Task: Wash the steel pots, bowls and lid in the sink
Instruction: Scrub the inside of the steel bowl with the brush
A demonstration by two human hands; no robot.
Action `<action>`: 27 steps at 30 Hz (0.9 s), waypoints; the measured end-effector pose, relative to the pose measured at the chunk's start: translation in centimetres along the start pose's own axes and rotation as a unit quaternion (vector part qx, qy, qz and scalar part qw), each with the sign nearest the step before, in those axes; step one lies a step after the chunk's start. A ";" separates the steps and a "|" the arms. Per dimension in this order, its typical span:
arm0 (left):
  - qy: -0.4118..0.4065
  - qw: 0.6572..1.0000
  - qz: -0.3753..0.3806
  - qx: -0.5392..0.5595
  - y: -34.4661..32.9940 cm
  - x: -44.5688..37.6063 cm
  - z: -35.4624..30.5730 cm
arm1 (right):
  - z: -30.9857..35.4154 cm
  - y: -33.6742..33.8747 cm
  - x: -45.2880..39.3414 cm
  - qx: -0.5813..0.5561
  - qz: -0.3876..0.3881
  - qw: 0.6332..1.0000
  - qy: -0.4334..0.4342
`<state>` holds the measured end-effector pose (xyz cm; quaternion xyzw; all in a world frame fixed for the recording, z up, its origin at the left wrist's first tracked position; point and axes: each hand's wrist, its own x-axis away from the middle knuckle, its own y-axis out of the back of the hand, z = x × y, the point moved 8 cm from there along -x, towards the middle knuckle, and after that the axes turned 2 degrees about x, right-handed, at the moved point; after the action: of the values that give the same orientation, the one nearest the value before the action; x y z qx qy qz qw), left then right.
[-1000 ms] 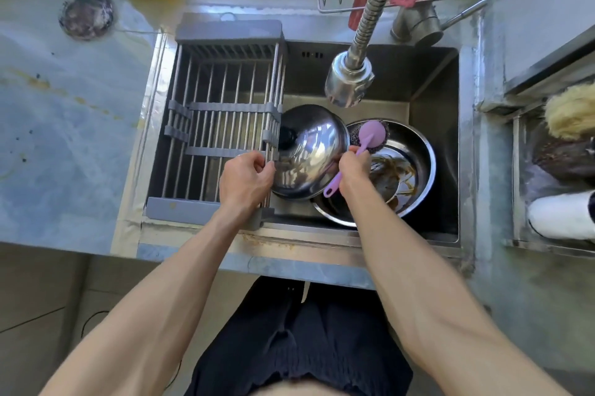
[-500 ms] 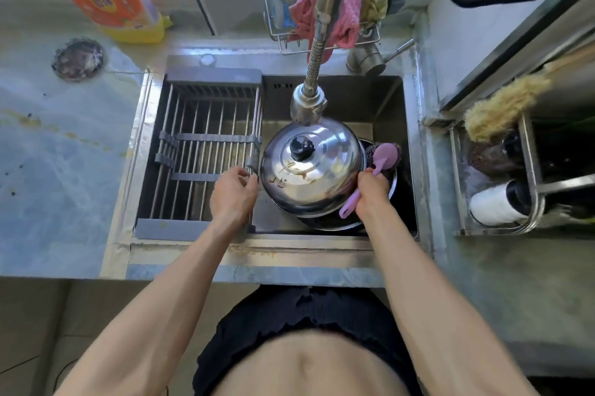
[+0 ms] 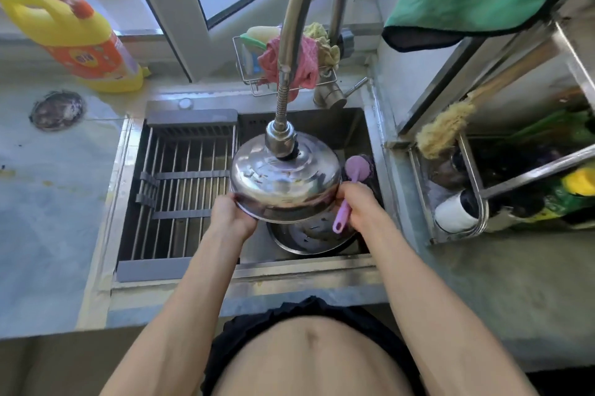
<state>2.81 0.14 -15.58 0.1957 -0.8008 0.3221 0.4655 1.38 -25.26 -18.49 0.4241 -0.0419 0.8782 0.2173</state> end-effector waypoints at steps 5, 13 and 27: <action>-0.063 0.995 -0.079 0.007 -1.7 1.6 -1.9 | 0.8 0.8 1.1 0.163 0.041 0.986 -0.001; -0.185 0.978 -0.080 -0.060 -2.8 2.0 -5.6 | 5.8 3.5 0.8 0.428 -0.048 0.894 0.119; -0.348 0.885 -0.054 -0.304 -3.5 4.5 -6.5 | 7.7 2.2 0.6 0.491 -0.038 0.848 0.197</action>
<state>6.80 2.11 -8.16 0.1869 -0.9583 -0.0517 0.2101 5.70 -29.03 -12.91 0.2951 0.4545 0.8403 0.0178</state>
